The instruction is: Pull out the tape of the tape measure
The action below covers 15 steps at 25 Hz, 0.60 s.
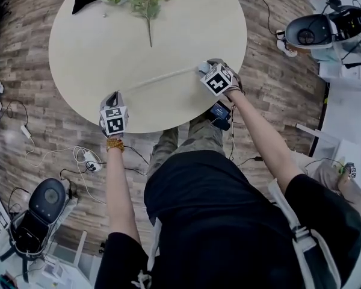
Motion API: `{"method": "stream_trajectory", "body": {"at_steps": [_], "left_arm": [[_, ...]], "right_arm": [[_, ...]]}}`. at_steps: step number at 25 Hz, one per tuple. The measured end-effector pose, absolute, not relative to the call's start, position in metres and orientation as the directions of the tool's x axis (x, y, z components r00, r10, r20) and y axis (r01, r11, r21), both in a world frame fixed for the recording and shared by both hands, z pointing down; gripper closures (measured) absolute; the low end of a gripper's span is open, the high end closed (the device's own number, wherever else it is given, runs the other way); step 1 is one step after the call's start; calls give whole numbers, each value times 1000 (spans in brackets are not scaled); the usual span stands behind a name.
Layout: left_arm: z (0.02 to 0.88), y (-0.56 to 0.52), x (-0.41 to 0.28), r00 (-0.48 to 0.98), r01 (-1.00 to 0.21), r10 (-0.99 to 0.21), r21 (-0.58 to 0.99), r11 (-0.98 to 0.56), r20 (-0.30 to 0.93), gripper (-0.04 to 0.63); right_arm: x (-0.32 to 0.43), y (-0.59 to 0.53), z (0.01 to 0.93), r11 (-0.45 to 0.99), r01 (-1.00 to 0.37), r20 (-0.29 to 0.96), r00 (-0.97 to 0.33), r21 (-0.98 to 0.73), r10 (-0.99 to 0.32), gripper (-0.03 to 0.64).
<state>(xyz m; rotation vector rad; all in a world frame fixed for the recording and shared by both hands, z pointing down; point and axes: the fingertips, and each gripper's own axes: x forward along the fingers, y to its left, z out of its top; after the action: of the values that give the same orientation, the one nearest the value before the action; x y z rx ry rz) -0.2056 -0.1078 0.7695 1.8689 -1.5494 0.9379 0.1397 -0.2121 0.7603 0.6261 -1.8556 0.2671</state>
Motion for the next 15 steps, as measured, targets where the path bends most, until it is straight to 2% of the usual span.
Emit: {"method": "stream_trajectory", "body": {"at_steps": [5, 15], "left_arm": [[779, -115, -208, 92, -988, -620, -7, -155, 779, 578], [793, -113, -205, 94, -990, -568, 17, -139, 817, 577]], "right_arm": [[137, -220, 764, 839, -533, 927, -253, 106, -278, 402], [136, -221, 776, 855, -513, 940, -245, 82, -237, 400]]}}
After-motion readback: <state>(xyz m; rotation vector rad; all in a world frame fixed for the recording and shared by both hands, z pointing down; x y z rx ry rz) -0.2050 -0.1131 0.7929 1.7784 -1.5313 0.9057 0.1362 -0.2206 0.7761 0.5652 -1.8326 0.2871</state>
